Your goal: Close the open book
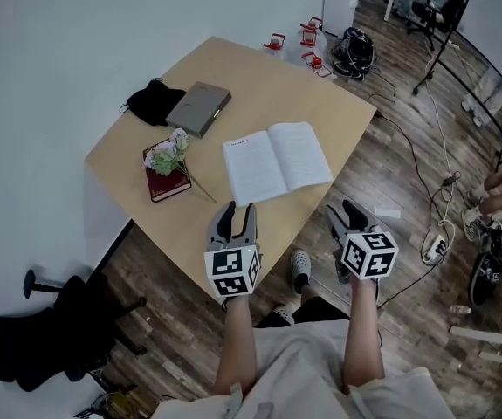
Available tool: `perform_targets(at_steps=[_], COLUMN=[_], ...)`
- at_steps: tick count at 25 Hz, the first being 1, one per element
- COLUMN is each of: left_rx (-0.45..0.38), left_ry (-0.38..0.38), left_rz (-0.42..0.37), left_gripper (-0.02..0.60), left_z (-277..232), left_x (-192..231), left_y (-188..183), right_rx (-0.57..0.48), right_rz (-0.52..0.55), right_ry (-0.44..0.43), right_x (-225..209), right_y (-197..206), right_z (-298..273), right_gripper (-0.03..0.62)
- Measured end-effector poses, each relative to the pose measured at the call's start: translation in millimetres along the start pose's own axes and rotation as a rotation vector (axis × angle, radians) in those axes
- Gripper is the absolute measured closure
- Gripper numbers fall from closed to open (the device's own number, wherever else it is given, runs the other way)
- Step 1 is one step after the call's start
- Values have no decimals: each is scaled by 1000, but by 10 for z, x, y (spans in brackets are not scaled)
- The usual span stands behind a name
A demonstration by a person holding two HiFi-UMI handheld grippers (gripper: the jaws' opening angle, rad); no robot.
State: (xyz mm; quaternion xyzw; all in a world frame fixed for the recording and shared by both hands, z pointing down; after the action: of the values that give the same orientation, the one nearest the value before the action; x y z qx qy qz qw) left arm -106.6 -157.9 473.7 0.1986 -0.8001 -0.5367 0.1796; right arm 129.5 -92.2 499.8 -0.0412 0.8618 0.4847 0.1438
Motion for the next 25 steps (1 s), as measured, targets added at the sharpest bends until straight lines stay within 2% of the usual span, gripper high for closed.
perform_targets(at_steps=[5,10,13,16,21,25], left_rx=[0,24,29,52,86,124], left_ry=[-10,2,49,77,82,98], left_rz=[-84,-79,-60,-54,-63,-40], left_gripper=[420,420,420,420,420,420], left_z=[-355,-790,-1006,-1186,-1492,-1672], left_x=[-50,-38,-102,-159,-206,-249], left_y=[-147,-163,-129,-59,-6,91], right_rx=[-22,11,26,41,161,231], right_rz=[-62,-132,-213,-305,-296,-392], right_ry=[-37,-85,-119,-164,-151,-187], right_x=[-212,-392,-518,-630,-786,-855], right_y=[-254,-312,-276,-157,257,569], right_z=[-350,-825,-1060,-1257,-1588,-1781], right_gripper=[376,378,379,379,382,384])
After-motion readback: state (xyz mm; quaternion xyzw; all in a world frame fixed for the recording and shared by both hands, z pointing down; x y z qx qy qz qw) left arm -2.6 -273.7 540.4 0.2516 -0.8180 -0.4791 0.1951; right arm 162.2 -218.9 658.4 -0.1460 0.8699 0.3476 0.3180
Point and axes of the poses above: the fingertips, and each gripper's own axes: z backward along the fingers, x to its left, y out of its underside, the point moved 4 cm from there along z, backward along the fingers, and after that the axes turned 6 degrees about x, right-handed, at the moved point
